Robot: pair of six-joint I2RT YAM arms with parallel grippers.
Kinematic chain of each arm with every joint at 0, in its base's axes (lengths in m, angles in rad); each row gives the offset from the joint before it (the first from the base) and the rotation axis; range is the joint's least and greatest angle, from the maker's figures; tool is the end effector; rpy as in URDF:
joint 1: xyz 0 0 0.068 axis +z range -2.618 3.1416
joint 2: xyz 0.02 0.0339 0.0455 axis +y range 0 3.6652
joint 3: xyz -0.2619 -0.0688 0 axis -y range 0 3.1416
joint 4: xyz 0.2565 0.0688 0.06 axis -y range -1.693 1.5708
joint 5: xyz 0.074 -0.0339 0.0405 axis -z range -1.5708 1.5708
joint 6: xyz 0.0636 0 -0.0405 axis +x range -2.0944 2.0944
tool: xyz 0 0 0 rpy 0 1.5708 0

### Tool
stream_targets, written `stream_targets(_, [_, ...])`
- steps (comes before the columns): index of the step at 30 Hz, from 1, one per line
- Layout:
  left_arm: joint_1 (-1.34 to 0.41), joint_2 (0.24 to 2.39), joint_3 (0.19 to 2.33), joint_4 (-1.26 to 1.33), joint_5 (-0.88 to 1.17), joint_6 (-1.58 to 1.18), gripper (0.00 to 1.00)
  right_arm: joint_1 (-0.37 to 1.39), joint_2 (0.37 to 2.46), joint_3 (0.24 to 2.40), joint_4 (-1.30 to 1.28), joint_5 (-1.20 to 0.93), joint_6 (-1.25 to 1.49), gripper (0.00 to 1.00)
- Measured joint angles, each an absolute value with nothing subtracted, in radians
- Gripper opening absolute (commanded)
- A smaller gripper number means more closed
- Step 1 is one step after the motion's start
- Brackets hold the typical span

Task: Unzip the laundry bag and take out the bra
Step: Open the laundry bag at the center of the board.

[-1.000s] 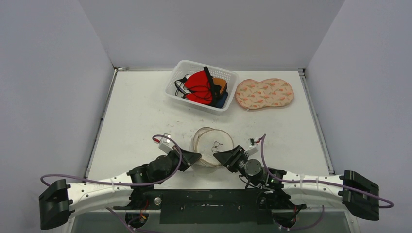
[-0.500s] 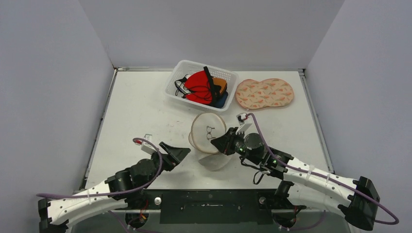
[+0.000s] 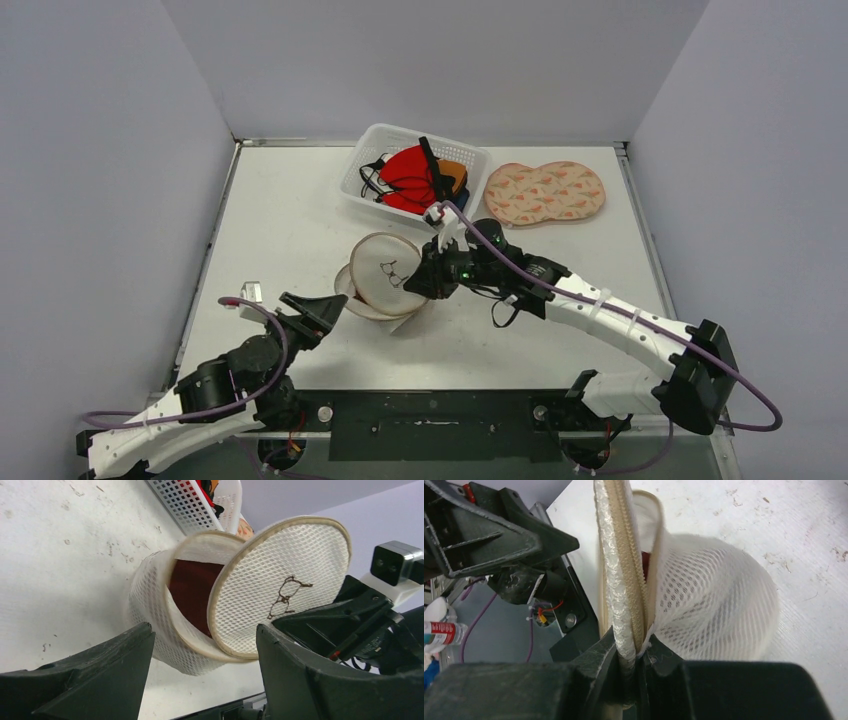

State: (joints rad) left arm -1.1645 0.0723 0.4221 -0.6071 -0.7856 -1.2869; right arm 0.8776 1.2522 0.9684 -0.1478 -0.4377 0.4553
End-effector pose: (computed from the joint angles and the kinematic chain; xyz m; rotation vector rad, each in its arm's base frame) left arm 0.0786 -0.0688 0.2464 -0.6794 1.7499 -1.0466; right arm 0.1841 0.2638 0.2929 -0.7609 2.0677 1.2449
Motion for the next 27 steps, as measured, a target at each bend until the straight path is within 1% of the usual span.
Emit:
stream_targets(3, [-1.164, 0.072, 0.427, -0.625, -0.802, -1.278, 0.72, 0.876, 1.254, 0.984, -0.175, -0.467, 0.404, 0.05])
stream_targets(7, [-1.164, 0.072, 0.426, -0.644, -0.811, -1.272, 0.77, 0.867, 1.254, 0.969, -0.245, -0.462, 0.344, 0.05])
stream_targets(14, [-1.164, 0.054, 0.331, -0.636, -0.815, -1.266, 0.78, 0.809, 1.245, 0.766, -0.281, -0.405, 0.310, 0.05])
stream_targets(19, [-1.164, 0.058, 0.242, -0.568, -0.777, -1.214, 0.79, 0.795, 1.236, 0.741, -0.289, -0.381, 0.311, 0.05])
stream_targets(24, [-1.164, 0.141, 0.231, -0.455, -0.731, -1.132, 0.86, 0.796, 1.200, 0.741, -0.290, -0.365, 0.317, 0.09])
stream_targets(27, [-1.164, 0.252, 0.264, -0.396, -0.701, -1.073, 0.88, 0.796, 1.182, 0.738, -0.291, -0.353, 0.323, 0.11])
